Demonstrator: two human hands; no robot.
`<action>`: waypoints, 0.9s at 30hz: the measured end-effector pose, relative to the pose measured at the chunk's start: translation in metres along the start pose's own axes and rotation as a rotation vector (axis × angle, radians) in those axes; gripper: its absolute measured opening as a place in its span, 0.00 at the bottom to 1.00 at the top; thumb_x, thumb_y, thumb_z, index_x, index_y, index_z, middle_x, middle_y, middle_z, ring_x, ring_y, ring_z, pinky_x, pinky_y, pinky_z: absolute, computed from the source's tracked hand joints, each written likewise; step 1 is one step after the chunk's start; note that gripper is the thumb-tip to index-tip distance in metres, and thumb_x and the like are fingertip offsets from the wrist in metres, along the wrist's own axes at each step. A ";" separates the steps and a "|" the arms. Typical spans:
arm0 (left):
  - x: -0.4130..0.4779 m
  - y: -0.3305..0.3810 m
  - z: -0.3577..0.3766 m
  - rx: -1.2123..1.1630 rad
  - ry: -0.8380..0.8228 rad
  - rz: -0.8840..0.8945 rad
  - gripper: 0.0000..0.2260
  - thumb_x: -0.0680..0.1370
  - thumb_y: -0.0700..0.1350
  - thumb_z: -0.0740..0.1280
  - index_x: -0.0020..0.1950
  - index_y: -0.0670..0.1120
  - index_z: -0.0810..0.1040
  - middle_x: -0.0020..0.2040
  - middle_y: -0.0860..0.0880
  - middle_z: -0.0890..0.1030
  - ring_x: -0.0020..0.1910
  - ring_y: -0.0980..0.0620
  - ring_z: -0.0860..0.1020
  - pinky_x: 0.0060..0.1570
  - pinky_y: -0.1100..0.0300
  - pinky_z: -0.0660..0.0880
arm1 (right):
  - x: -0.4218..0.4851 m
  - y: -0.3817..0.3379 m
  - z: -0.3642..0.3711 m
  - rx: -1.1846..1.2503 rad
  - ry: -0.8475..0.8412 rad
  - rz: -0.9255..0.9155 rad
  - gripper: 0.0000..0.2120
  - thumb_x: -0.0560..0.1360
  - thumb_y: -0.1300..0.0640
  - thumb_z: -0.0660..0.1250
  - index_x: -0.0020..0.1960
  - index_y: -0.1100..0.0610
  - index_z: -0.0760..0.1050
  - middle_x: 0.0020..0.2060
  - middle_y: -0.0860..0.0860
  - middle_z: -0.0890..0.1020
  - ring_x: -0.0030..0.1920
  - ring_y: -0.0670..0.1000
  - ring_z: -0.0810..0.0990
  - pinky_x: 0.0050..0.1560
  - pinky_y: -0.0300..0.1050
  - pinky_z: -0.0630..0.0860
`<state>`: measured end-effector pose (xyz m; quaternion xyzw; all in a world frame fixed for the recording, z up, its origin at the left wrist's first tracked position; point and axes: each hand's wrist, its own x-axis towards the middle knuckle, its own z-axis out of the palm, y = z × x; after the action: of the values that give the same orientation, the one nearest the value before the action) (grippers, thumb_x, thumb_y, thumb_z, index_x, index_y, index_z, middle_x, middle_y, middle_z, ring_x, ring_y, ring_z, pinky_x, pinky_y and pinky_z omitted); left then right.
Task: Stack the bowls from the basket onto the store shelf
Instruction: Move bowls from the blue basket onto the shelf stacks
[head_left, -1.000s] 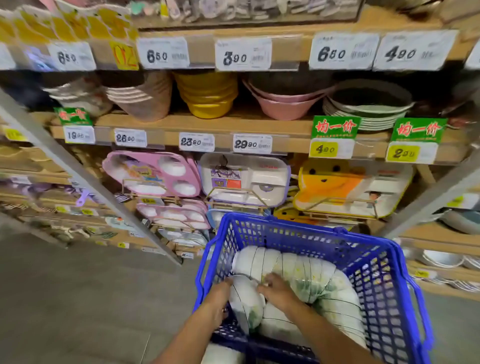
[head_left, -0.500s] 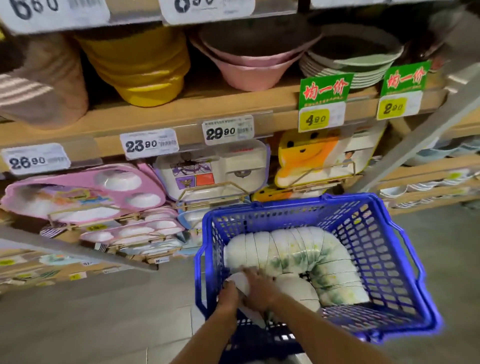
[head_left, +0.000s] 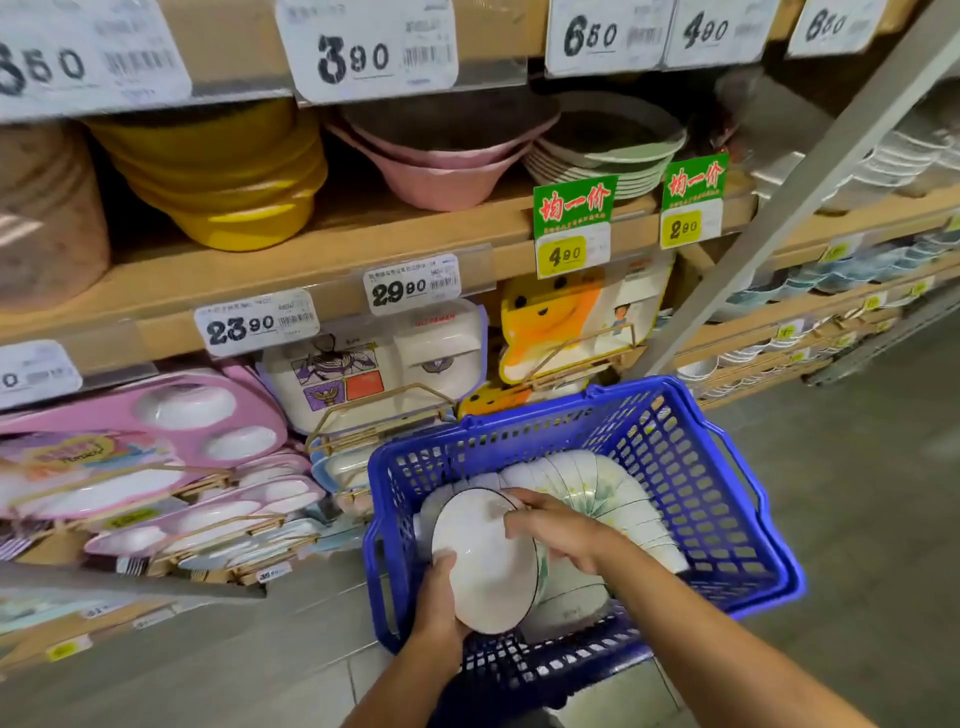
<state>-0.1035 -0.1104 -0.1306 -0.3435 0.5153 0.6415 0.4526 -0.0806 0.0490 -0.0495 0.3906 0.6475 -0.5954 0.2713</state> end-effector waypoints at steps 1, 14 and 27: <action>-0.006 0.006 0.003 -0.023 -0.061 0.026 0.19 0.80 0.48 0.60 0.69 0.41 0.71 0.61 0.37 0.78 0.59 0.36 0.76 0.56 0.44 0.74 | -0.007 -0.006 -0.009 0.040 0.008 0.007 0.36 0.61 0.49 0.67 0.70 0.43 0.68 0.64 0.45 0.73 0.63 0.49 0.70 0.40 0.42 0.68; -0.118 0.118 0.060 -0.100 -0.510 0.304 0.18 0.64 0.47 0.66 0.54 0.49 0.80 0.48 0.43 0.85 0.49 0.38 0.80 0.44 0.47 0.78 | -0.104 -0.058 -0.056 0.596 -0.008 -0.286 0.24 0.65 0.48 0.71 0.59 0.53 0.76 0.44 0.52 0.85 0.42 0.53 0.85 0.37 0.52 0.81; -0.229 0.097 0.161 0.041 -0.670 0.451 0.14 0.70 0.40 0.55 0.46 0.43 0.79 0.39 0.41 0.85 0.37 0.38 0.83 0.34 0.51 0.79 | -0.202 -0.029 -0.109 0.878 0.178 -0.487 0.17 0.73 0.48 0.68 0.59 0.53 0.77 0.48 0.54 0.86 0.46 0.55 0.85 0.37 0.50 0.81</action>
<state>-0.1094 -0.0112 0.1486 0.0155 0.4142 0.7909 0.4501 0.0188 0.1201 0.1476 0.3546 0.4290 -0.8219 -0.1212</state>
